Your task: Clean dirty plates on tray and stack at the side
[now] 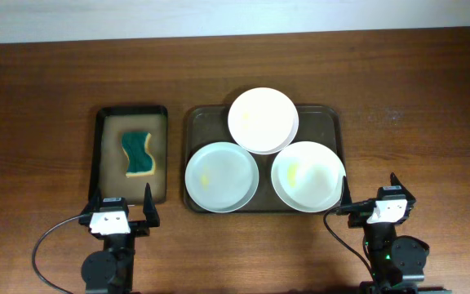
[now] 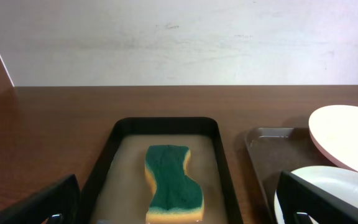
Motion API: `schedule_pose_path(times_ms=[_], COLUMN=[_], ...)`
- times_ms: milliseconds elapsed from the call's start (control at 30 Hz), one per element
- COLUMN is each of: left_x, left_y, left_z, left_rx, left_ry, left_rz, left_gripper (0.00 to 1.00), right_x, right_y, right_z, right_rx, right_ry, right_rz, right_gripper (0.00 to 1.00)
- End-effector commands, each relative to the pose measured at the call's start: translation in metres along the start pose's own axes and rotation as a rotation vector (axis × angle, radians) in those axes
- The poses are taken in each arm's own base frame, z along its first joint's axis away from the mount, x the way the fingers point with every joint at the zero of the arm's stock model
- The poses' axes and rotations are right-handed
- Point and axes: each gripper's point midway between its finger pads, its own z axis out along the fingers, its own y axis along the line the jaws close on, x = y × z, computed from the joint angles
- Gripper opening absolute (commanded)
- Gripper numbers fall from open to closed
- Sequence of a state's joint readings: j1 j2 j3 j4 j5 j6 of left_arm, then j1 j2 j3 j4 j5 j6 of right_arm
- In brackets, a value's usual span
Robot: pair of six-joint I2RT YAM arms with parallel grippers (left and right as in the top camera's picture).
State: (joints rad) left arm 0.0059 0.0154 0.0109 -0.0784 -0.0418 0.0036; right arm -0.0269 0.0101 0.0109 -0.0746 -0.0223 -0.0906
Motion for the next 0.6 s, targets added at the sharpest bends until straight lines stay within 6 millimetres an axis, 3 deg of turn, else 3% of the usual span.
schedule_pose_path(times_ms=[0, 300, 367, 400, 433, 533, 567], left_x=[0.0, 0.0, -0.013, -0.016, -0.017, -0.02, -0.026], left_y=[0.0, 0.0, -0.004, -0.017, -0.042, -0.105, -0.114], left_z=[0.0, 0.0, -0.001, -0.002, -0.006, -0.037, -0.045], left_rx=[-0.002, -0.002, 0.023, 0.101, 0.253, 0.668, 0.735], left_ry=[-0.003, -0.004, -0.054, -0.066, -0.057, 0.009, -0.004], left_rz=[0.016, 0.016, -0.004, -0.059, -0.138, -0.274, -0.276], left_gripper=[0.99, 0.99, 0.99, 0.99, 0.99, 0.99, 0.99], right_x=[0.002, 0.002, 0.002, 0.002, 0.002, 0.002, 0.002], right_y=[0.0, 0.0, 0.0, 0.0, 0.0, 0.0, 0.0], right_z=[0.0, 0.0, 0.0, 0.0, 0.0, 0.0, 0.0], right_rx=[0.001, 0.001, 0.001, 0.001, 0.001, 0.001, 0.001], right_ry=[0.004, 0.004, 0.004, 0.004, 0.004, 0.004, 0.004], right_rz=[-0.007, -0.007, -0.007, -0.007, -0.007, -0.007, -0.007], right_gripper=[0.98, 0.98, 0.98, 0.98, 0.98, 0.98, 0.98])
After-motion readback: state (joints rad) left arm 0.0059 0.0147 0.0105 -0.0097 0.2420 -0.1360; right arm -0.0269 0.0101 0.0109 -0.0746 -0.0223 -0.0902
